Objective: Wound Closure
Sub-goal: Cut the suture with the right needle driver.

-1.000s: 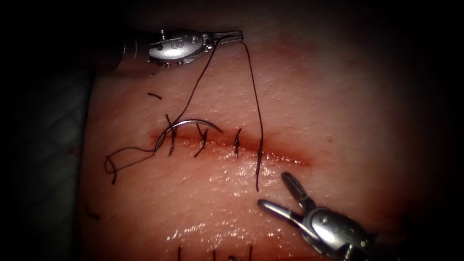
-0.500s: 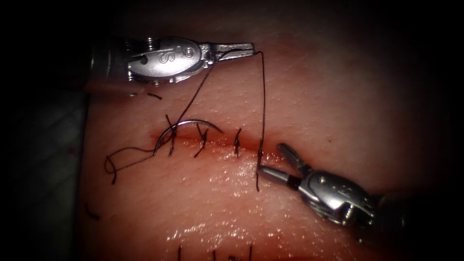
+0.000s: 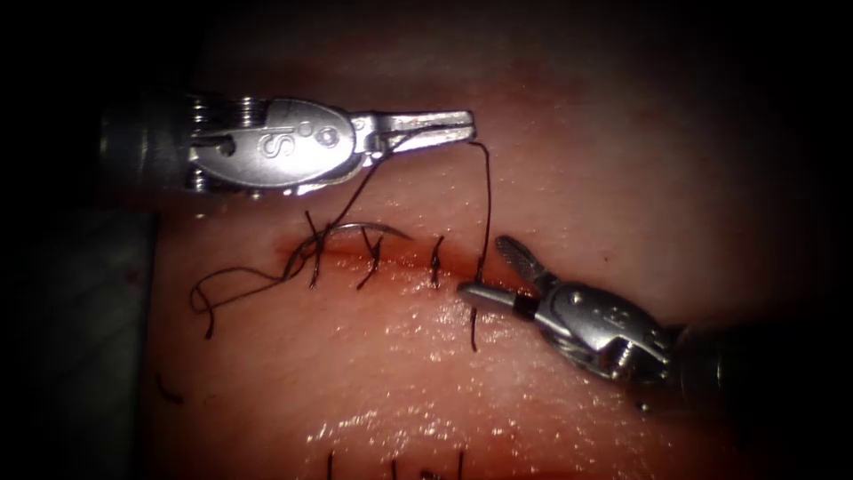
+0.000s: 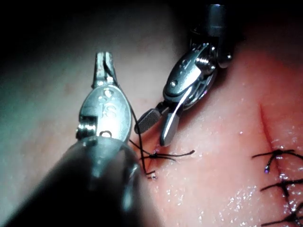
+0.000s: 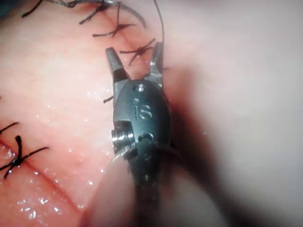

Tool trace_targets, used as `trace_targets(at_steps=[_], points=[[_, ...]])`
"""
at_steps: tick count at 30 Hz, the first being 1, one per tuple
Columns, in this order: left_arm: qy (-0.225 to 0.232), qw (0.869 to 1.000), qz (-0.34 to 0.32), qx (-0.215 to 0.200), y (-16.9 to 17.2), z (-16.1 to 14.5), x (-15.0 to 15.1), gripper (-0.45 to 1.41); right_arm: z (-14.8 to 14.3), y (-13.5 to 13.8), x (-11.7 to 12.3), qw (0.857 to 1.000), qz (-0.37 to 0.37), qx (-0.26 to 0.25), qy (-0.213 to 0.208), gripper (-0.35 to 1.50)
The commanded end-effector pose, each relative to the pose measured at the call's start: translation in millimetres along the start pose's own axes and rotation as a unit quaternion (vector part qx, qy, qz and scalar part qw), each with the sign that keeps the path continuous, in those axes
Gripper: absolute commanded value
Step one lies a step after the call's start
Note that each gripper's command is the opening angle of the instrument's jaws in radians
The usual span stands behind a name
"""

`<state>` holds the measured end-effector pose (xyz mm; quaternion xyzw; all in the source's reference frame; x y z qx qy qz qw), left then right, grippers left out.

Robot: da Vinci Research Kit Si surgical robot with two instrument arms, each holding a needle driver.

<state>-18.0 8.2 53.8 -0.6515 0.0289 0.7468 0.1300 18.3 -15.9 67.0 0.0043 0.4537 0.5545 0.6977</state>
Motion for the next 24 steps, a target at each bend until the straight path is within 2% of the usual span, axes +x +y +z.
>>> trace_targets(at_steps=[1, 7, 15, 24], points=[[0.001, 1.0, 0.003, 0.002, 0.0, 0.6, -0.2, -0.45, 0.8, -0.5, -0.6, 1.0, 0.001, -0.002, 0.0, 1.06], [-0.001, 1.0, 0.014, 0.004, 0.5, 0.8, 1.2, -0.45, 1.8, -1.1, -0.6, 1.0, -0.011, -0.021, 0.019, 0.99], [-0.001, 1.0, 0.02, 0.004, 0.9, 0.9, 2.2, -0.45, 3.4, -1.0, -0.5, 0.998, -0.023, -0.042, 0.031, 0.99], [-0.003, 1.0, 0.02, 0.007, 1.0, 1.5, 2.3, -0.45, 5.6, -1.0, -0.8, 0.997, -0.028, -0.055, 0.042, 0.94]])
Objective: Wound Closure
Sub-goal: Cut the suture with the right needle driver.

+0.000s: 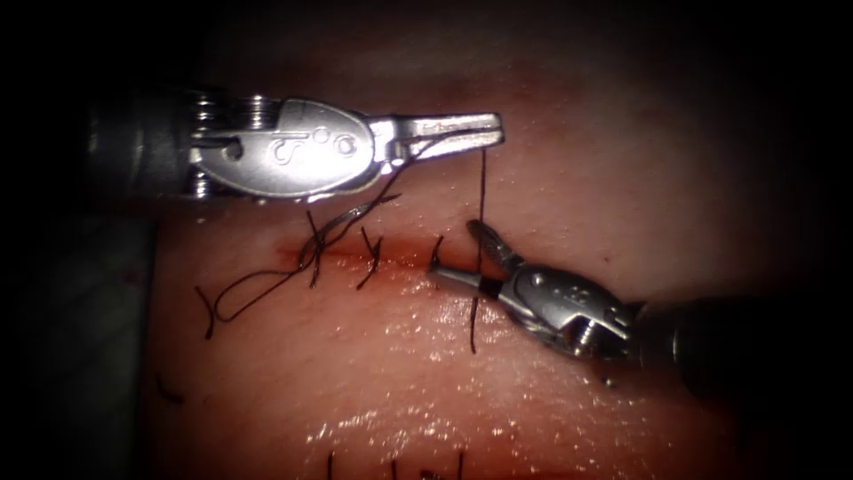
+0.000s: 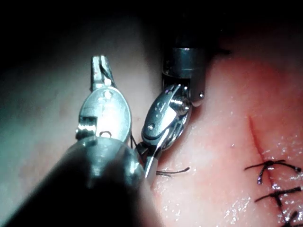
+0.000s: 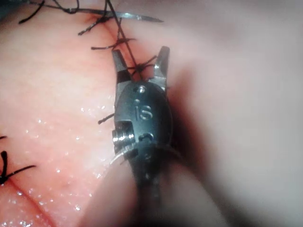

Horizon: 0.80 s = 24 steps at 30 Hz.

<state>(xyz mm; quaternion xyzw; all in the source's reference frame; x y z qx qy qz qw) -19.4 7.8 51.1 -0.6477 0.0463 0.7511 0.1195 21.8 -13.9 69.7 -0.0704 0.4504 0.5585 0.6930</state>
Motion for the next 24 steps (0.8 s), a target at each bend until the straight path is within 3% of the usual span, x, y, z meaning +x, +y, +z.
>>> trace_targets(at_steps=[1, 16, 18, 22, 24], points=[[0.0, 1.0, 0.0, 0.001, -0.1, 0.7, -0.4, -0.45, 1.0, -0.8, -0.7, 1.0, -0.003, 0.002, 0.002, 0.94], [0.0, 1.0, 0.001, -0.001, 0.3, 0.3, 0.2, -0.45, 3.0, -0.9, -1.4, 1.0, -0.008, 0.0, 0.009, 0.78], [0.0, 1.0, 0.002, -0.001, 0.4, 0.3, 0.3, -0.45, 3.2, -0.8, -1.5, 1.0, -0.008, 0.0, 0.009, 0.56], [0.001, 1.0, 0.003, -0.001, 0.6, 0.4, 0.3, -0.45, 3.3, -1.0, -1.5, 1.0, -0.011, -0.006, 0.009, -0.35], [0.001, 1.0, 0.003, -0.001, 0.7, 0.4, 0.3, -0.45, 3.3, -1.0, -1.4, 1.0, 0.005, -0.012, 0.009, -0.35]])
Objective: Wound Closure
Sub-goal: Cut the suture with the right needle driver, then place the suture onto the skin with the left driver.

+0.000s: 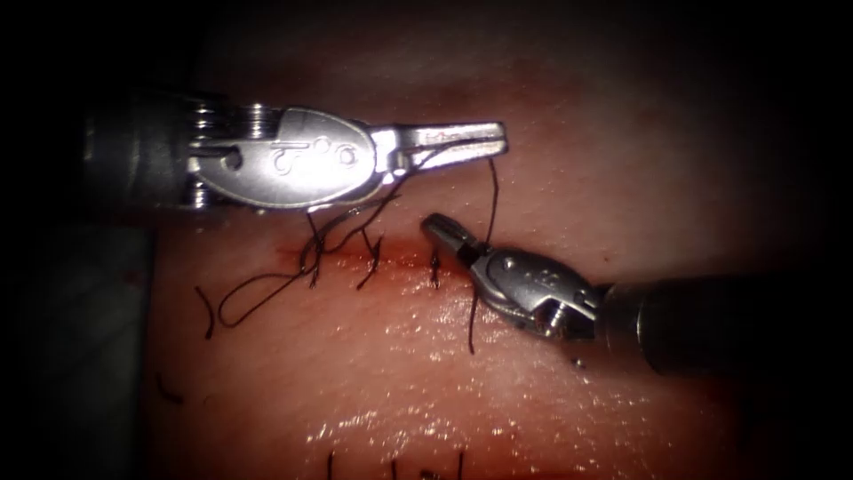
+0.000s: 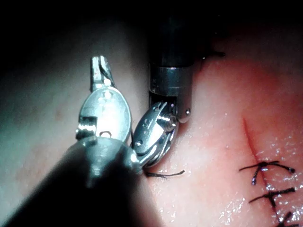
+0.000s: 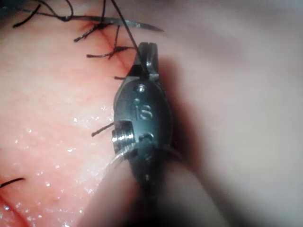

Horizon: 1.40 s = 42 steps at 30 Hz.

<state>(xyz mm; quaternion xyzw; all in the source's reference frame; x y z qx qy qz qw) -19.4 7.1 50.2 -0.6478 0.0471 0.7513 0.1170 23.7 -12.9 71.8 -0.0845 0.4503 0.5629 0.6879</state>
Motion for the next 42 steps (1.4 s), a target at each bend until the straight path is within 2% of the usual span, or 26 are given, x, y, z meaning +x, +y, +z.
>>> trace_targets(at_steps=[1, 6, 7, 8, 11, 14, 16, 21, 26, 28, 33, 34, 37, 38, 39, 41, 42], points=[[0.001, 1.0, 0.001, 0.0, 0.0, 0.7, -0.4, -0.45, 0.4, -0.7, -0.6, 1.0, 0.018, -0.001, 0.002, -0.35], [0.001, 1.0, 0.002, 0.001, 0.3, 0.7, -0.5, -0.45, 0.0, -0.4, -0.4, 1.0, 0.023, 0.001, 0.013, -0.35], [0.001, 1.0, 0.003, 0.001, 0.4, 0.7, -0.5, -0.45, -0.5, 0.1, 0.0, 1.0, 0.007, 0.002, 0.019, 0.0], [0.003, 1.0, 0.003, 0.0, 0.5, 0.6, -0.5, -0.45, -1.3, 0.7, 0.2, 1.0, -0.016, 0.006, 0.02, 0.69], [0.008, 1.0, 0.006, -0.004, 1.0, 0.3, -0.5, -0.45, -3.9, 2.9, 0.6, 0.998, -0.056, 0.022, 0.018, 1.28], [0.01, 1.0, 0.011, -0.006, 2.0, -0.1, -0.5, -0.45, -6.7, 4.9, 0.4, 0.996, -0.078, 0.027, 0.023, 1.33], [0.015, 1.0, 0.018, -0.015, 3.5, -0.7, -0.5, -0.45, -9.4, 6.8, 0.5, 0.995, -0.102, 0.008, 0.023, 1.41], [0.028, 0.998, 0.022, -0.05, 7.2, -1.7, -0.9, -0.45, -12.3, 9.6, 1.2, 0.991, -0.127, -0.008, 0.027, 1.48], [0.046, 0.995, 0.009, -0.085, 10.6, -2.0, -1.6, -0.45, -13.5, 11.5, 1.7, 0.991, -0.131, -0.018, 0.031, 1.48], [0.065, 0.99, 0.002, -0.127, 14.8, -1.8, -3.0, -0.45, -13.7, 12.5, 2.0, 0.989, -0.14, -0.03, 0.027, 1.48], [0.062, 0.981, -0.009, -0.181, 19.3, -1.0, -5.8, -0.45, -13.6, 12.4, 2.0, 0.988, -0.149, -0.037, 0.026, 1.48], [0.055, 0.977, -0.008, -0.204, 20.5, -0.8, -7.1, -0.45, -13.5, 12.3, 2.0, 0.988, -0.149, -0.036, 0.026, 1.48], [0.044, 0.974, -0.012, -0.224, 21.4, -0.6, -8.2, -0.45, -13.5, 12.2, 2.0, 0.987, -0.152, -0.035, 0.027, 1.48], [0.033, 0.969, -0.011, -0.245, 22.4, -0.5, -9.7, -0.38, -13.4, 12.2, 2.0, 0.987, -0.155, -0.035, 0.027, 1.48], [0.019, 0.965, -0.015, -0.262, 23.1, -0.5, -11.0, -0.2, -13.4, 12.1, 2.0, 0.987, -0.157, -0.034, 0.027, 1.48], [0.0, 0.96, -0.023, -0.279, 23.9, -0.4, -12.8, 0.32, -13.4, 11.9, 2.0, 0.986, -0.163, -0.034, 0.028, 1.48], [-0.012, 0.959, -0.027, -0.282, 24.1, -0.4, -13.6, 0.51, -13.4, 11.8, 2.0, 0.986, -0.163, -0.035, 0.029, 1.48]])
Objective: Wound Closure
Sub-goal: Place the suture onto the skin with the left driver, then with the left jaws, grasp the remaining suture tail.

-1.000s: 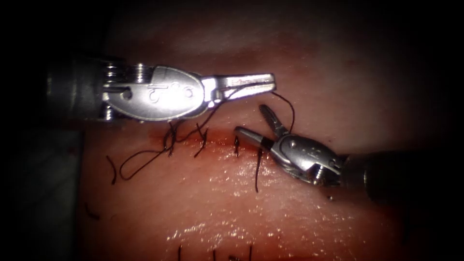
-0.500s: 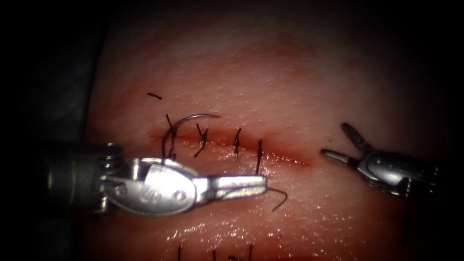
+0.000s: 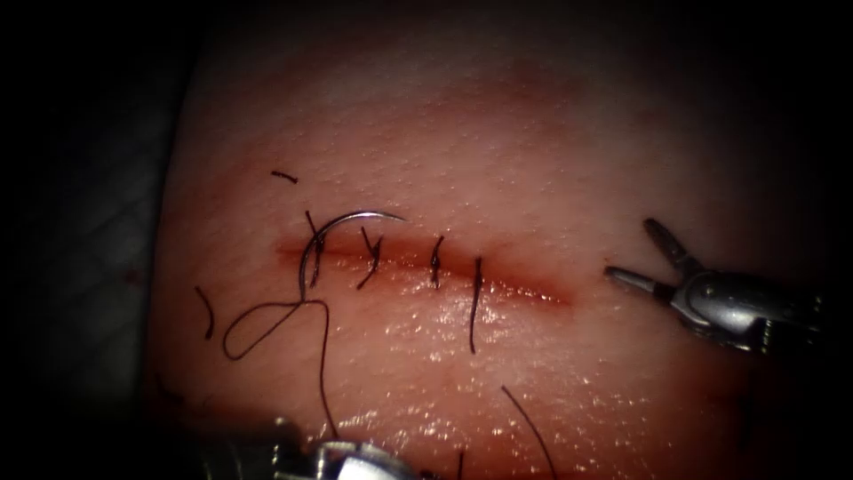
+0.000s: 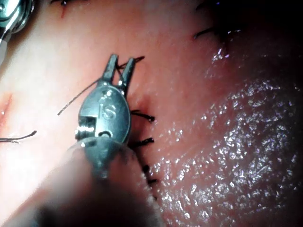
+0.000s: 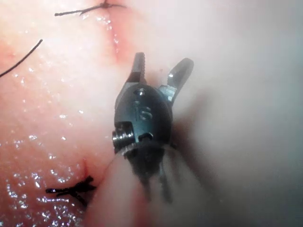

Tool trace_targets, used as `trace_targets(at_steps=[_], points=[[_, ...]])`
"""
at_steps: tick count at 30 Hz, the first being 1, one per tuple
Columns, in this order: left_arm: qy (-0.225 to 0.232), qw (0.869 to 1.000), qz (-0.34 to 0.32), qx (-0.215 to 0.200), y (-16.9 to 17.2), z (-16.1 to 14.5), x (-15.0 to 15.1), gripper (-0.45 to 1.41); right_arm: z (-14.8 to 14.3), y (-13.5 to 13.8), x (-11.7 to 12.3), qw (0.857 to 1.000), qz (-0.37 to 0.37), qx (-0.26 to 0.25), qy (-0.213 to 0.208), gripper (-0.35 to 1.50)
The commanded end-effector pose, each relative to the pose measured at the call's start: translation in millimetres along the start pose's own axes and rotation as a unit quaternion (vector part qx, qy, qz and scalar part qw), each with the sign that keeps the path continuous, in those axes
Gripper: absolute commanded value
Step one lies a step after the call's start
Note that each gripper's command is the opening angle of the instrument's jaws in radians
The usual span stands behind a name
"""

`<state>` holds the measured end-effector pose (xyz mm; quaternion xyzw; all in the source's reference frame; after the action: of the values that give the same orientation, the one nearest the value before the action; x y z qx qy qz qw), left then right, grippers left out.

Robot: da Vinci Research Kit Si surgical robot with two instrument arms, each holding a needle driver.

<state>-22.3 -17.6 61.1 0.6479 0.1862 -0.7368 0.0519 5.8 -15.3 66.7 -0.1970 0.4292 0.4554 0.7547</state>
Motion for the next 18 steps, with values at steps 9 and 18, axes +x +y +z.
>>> trace_targets(at_steps=[9, 18], points=[[-0.106, 0.98, -0.084, 0.145, -3.9, -3.3, -2.2, 1.03, 0.1, -2.7, 0.3, 0.996, -0.089, 0.012, 0.0, 1.48], [-0.157, 0.955, -0.093, 0.235, -5.7, -7.5, -3.7, 0.37, -0.5, -4.4, 1.5, 0.99, -0.135, 0.045, -0.016, 1.48]])
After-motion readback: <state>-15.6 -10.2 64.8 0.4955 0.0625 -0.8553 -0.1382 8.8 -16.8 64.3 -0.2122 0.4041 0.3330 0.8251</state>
